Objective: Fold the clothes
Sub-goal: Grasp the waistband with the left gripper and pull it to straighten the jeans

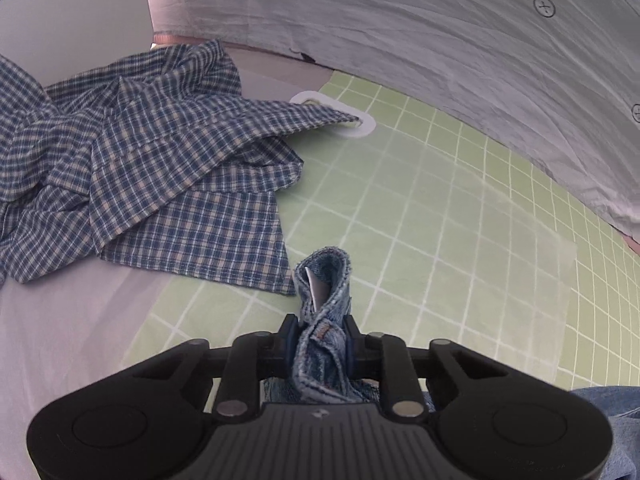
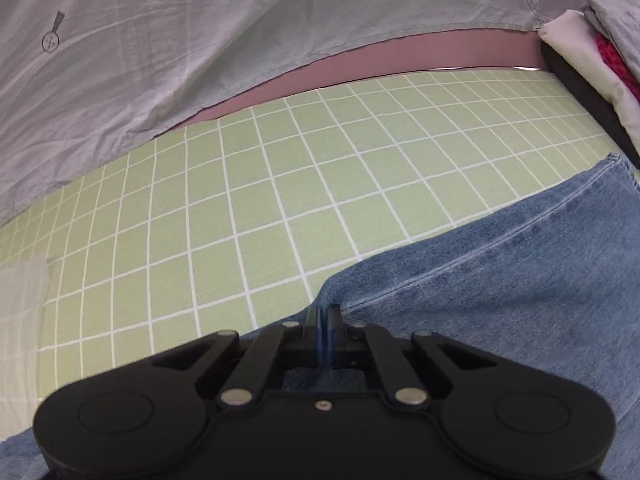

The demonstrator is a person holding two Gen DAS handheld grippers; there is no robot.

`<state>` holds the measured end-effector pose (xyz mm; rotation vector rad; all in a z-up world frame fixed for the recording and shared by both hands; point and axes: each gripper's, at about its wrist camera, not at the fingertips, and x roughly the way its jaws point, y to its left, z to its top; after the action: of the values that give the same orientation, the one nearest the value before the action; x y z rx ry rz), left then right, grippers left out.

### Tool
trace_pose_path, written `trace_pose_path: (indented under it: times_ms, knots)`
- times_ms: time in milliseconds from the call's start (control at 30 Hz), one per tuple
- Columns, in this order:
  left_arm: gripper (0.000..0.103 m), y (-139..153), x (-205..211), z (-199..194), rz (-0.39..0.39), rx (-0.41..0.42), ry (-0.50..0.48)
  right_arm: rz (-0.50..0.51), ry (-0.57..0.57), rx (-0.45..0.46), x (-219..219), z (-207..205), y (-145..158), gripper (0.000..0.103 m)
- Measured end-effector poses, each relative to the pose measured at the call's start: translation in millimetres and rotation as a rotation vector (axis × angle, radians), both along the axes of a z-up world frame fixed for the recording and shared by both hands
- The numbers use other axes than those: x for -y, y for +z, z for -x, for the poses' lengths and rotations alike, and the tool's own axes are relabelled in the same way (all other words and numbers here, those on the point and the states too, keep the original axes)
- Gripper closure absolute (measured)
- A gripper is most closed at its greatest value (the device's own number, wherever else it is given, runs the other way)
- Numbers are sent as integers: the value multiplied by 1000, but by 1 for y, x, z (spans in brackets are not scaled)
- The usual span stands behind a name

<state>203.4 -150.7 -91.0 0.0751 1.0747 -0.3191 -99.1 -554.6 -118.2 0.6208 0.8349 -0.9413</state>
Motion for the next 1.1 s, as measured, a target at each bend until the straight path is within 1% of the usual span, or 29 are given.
trace_pose_path:
  times_ms: [33,67,133,267,300,333,367,400,433,467,500,533,567,600,633,667,800,900,1000,1100]
  knots:
    - [84,7,-1,4,12,26,0,12,-4,25,-1,6,7,100]
    - [86,18,-7,8,46,50,14,26,-9,50,-1,12,14,100]
    - [88,39,-17,15,118,98,43,89,-30,105,-3,23,37,101]
    - [90,76,-34,14,319,205,110,219,-75,220,10,38,87,101]
    - [90,77,-31,9,347,222,117,256,-88,251,18,41,98,101]
    - [89,74,-24,2,365,240,125,278,-88,284,28,36,103,101]
    - [84,68,-16,-5,366,257,147,298,-87,317,39,32,107,100]
    - [80,61,-7,-11,344,266,175,318,-86,351,49,27,111,99]
    - [80,56,1,-18,299,259,203,329,-73,345,58,16,109,97]
    - [75,54,6,-22,257,239,220,343,-64,291,64,3,106,81]
    - [67,52,9,-25,227,221,233,356,-54,219,65,-6,105,59]
    - [61,51,6,-24,243,218,232,369,-35,192,60,-9,105,53]
    - [45,50,2,-20,260,216,234,381,-16,171,54,-11,105,49]
    - [28,49,-4,-15,260,209,244,385,16,177,43,-6,104,41]
    - [24,47,-13,-8,246,198,261,378,35,165,33,-2,99,36]
    - [23,45,-22,-2,232,187,279,370,53,151,24,2,94,30]
    - [23,29,-66,31,176,117,335,282,130,73,-26,18,58,29]
    - [23,13,-99,60,164,25,401,203,135,38,-57,31,36,29]
    - [23,1,-126,92,211,-57,468,141,103,28,-81,47,23,29]
    - [22,-12,-146,118,307,-133,501,98,94,36,-96,64,18,29]
